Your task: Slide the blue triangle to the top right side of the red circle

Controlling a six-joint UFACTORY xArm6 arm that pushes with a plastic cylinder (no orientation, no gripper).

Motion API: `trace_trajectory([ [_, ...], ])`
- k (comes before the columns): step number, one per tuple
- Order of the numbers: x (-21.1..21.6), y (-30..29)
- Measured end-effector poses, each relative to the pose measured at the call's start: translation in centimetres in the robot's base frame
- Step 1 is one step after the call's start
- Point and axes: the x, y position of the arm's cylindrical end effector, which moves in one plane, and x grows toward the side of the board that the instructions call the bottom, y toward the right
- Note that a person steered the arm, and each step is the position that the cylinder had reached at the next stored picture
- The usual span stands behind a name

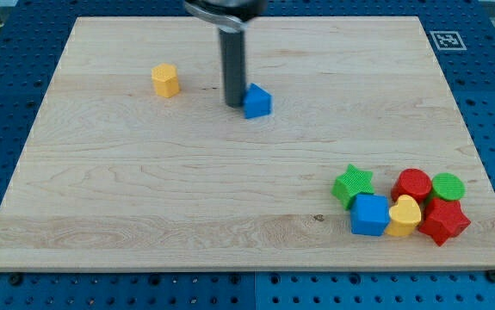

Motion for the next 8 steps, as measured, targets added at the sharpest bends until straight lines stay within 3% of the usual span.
trace_trajectory([
  [1,2.3,7.2],
  [3,1.5,3.7],
  [5,0.2,4.9],
  [8,4.4,13.1],
])
